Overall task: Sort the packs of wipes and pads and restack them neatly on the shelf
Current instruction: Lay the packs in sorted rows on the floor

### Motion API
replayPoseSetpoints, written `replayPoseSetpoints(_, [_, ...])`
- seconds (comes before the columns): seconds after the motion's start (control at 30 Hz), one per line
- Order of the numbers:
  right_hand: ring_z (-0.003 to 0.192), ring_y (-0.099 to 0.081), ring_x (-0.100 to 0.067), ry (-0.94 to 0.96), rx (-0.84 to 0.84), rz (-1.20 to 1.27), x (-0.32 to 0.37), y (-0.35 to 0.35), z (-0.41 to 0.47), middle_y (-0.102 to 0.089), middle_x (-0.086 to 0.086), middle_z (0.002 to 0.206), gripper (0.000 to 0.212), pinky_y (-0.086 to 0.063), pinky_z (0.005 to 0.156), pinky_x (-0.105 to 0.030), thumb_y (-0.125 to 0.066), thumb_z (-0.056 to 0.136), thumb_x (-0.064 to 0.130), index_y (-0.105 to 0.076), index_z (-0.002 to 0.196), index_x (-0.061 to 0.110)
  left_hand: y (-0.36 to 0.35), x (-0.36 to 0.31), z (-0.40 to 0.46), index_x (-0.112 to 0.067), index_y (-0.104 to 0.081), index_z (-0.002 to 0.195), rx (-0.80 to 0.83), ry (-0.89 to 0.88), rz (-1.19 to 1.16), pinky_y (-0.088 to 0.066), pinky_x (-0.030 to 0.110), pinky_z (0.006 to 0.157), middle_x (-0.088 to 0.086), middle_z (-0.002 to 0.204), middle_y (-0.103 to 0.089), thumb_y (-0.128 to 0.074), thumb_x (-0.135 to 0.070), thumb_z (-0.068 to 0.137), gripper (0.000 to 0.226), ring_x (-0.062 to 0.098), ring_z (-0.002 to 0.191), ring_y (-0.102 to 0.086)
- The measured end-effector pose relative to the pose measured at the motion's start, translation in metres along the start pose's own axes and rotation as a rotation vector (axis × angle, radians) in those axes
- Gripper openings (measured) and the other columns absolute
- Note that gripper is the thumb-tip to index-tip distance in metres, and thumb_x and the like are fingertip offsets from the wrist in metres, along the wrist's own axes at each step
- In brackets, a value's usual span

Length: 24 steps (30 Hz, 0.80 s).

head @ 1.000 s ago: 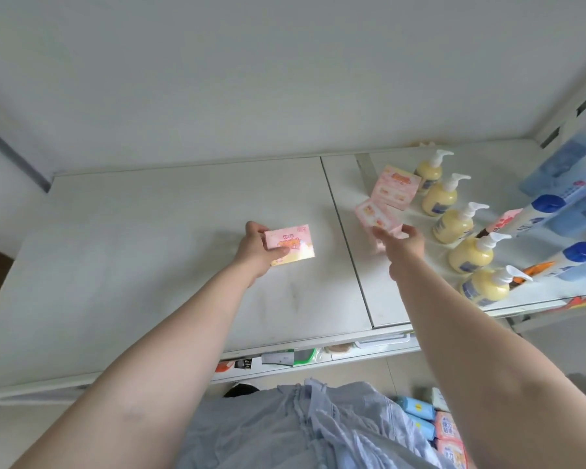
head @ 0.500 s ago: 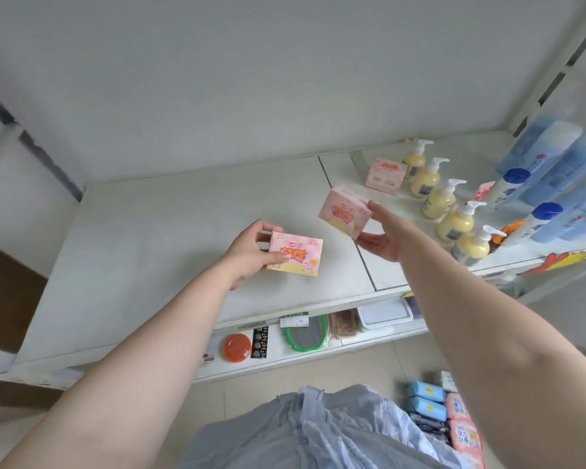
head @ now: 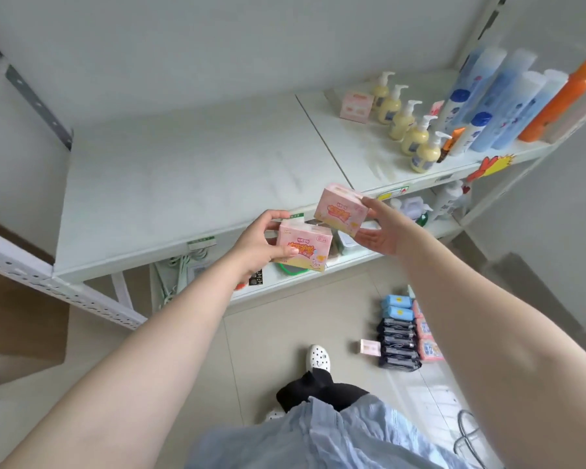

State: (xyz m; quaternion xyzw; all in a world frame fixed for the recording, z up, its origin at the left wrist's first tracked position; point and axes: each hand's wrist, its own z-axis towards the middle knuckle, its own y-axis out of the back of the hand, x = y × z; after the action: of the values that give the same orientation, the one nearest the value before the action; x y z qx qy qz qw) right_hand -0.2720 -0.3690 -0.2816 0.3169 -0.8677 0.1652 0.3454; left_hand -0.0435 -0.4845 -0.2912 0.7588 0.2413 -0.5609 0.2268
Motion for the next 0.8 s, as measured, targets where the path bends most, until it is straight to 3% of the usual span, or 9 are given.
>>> replayPoseSetpoints(0.1, [0.081,-0.068,-0.027,-0.017,-0.061,0.026,-0.027,0.025,-0.021,-0.065,-0.021,0.098,0.042,-0.056,0.059,-0.031,-0.066,0.086,0.043,-0.053,0.111,0.012,-0.023,0.012,-0.019,-0.014,-0.053,0.126,0.039,0.011,-0.014,-0.060,0.029,0.076,-0.001,0.113,-0.055,-0.072,0.013,0.073,0.062,0.015,0.098,-0.060])
replayPoseSetpoints(0.17, [0.082,-0.066,-0.027,-0.020,-0.080,0.066,-0.041,0.042,-0.033,-0.064,-0.021,0.098,0.036,-0.056,0.066,-0.032,-0.065,0.088,0.041,-0.052,0.104,0.012,-0.038,0.020,-0.029,-0.012,-0.053,0.123,0.062,0.020,-0.028,-0.060,0.030,0.073,-0.004,0.111,-0.055,-0.072,0.014,0.073,0.059,0.018,0.095,-0.061])
replayPoseSetpoints(0.33, [0.084,-0.066,-0.027,-0.010,-0.089,0.114,-0.069,0.089,-0.061,-0.065,-0.020,0.098,0.043,-0.056,0.068,-0.032,-0.063,0.090,0.042,-0.051,0.119,0.012,-0.070,0.035,-0.050,-0.021,-0.056,0.108,0.065,0.034,0.004,-0.060,0.031,0.069,0.003,0.116,-0.055,-0.073,0.012,0.072,0.051,0.016,0.091,-0.062])
replayPoseSetpoints(0.47, [0.083,-0.066,-0.028,-0.002,-0.134,0.130,-0.092,0.140,-0.087,-0.065,-0.020,0.096,0.044,-0.056,0.064,-0.031,-0.064,0.089,0.041,-0.053,0.121,0.012,-0.104,0.051,-0.065,-0.030,-0.059,0.098,-0.038,0.067,0.034,-0.058,0.042,0.080,0.005,0.119,-0.057,-0.077,0.009,0.069,0.052,0.024,0.102,-0.060])
replayPoseSetpoints(0.63, [0.078,-0.066,-0.027,-0.043,-0.173,0.059,-0.132,0.221,-0.119,-0.065,-0.018,0.087,0.033,-0.054,0.063,-0.031,-0.065,0.088,0.041,-0.052,0.100,0.014,-0.175,0.066,-0.090,-0.026,-0.056,0.109,-0.191,0.124,0.023,-0.058,0.037,0.076,0.006,0.120,-0.057,-0.076,0.006,0.071,0.053,0.024,0.102,-0.060])
replayPoseSetpoints(0.73, [0.085,-0.068,-0.028,-0.082,-0.161,-0.002,-0.160,0.270,-0.134,-0.067,-0.019,0.093,0.041,-0.057,0.079,-0.034,-0.070,0.084,0.042,-0.052,0.108,0.014,-0.219,0.076,-0.107,-0.028,-0.052,0.110,-0.226,0.171,-0.022,-0.056,0.043,0.082,0.006,0.110,-0.061,-0.075,0.005,0.072,0.055,0.023,0.096,-0.060])
replayPoseSetpoints(0.8, [0.093,-0.068,-0.030,-0.114,-0.140,-0.031,-0.179,0.297,-0.143,-0.069,-0.020,0.098,0.041,-0.054,0.092,-0.037,-0.071,0.083,0.041,-0.052,0.108,0.015,-0.245,0.081,-0.119,-0.026,-0.050,0.110,-0.232,0.189,-0.078,-0.056,0.037,0.076,0.006,0.106,-0.061,-0.073,0.006,0.074,0.054,0.022,0.091,-0.060])
